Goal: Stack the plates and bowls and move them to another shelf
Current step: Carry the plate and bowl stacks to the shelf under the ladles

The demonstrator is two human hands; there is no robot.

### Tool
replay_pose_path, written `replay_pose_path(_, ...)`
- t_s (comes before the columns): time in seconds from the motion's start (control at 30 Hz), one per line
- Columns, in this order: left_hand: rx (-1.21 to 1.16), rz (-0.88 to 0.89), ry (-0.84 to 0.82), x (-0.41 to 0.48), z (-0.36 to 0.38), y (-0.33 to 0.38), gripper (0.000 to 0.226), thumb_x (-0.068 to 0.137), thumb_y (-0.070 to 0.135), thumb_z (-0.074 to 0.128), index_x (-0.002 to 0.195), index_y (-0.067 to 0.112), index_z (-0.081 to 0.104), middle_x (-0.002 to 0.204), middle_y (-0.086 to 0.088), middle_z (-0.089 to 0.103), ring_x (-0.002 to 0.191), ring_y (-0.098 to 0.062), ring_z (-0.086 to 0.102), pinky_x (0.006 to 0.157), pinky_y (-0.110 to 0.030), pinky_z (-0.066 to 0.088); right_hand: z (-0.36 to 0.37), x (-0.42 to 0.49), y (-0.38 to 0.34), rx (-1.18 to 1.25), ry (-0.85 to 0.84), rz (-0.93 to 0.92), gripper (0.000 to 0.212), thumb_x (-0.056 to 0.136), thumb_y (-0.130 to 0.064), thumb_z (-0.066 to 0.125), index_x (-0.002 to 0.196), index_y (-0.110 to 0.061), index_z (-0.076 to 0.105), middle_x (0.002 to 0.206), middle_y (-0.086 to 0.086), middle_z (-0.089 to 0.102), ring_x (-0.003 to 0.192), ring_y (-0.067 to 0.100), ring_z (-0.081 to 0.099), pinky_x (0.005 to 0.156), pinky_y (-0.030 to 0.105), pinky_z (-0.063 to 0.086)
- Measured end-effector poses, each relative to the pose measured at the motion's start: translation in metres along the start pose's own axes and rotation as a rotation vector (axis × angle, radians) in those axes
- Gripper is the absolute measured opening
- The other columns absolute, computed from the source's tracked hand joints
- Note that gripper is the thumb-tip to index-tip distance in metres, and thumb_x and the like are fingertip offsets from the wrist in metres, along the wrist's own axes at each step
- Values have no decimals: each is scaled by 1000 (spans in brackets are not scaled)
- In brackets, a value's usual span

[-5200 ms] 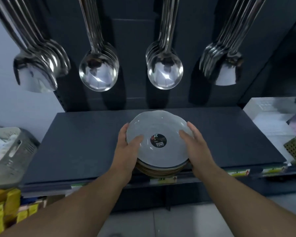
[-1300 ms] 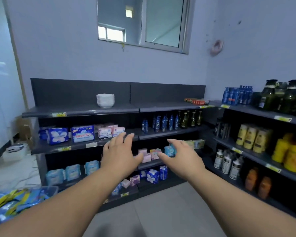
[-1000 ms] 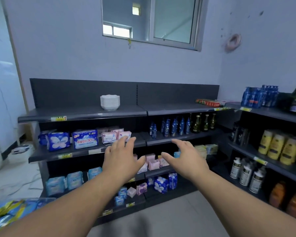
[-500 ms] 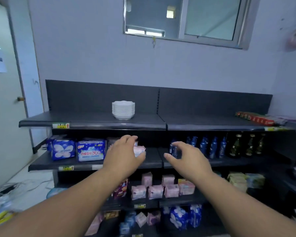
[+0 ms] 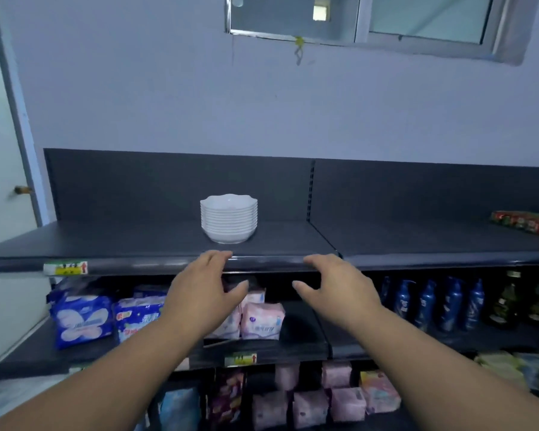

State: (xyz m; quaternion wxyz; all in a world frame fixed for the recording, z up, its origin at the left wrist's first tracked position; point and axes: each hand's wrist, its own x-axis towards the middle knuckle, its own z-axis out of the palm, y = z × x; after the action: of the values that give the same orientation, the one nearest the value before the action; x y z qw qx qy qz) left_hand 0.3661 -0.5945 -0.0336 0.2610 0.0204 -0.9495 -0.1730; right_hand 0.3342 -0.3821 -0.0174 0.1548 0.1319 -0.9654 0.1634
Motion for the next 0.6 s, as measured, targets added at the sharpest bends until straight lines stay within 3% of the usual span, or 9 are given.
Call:
replay_pose_path(0.23,-43,-18,-15,112,32,-47,62,85,54,54,140,31,38,144,13,39,129,-13,43,103,-31,38,39,125,-15,-11,8,-10,54,91,-56,51,141,-38,41,144,-11,44,128,15,48,96,35,44)
replay_pose_path(0.6,-13,-112,80,204,77,-62,57,86,51,54,138,34,38,144,18,37,128,-9,42,99,-29,38,79,256,-1,78,-43,-104,53,89,-59,51,139,-42,44,143,-17,46,126,12,50,96,34,43)
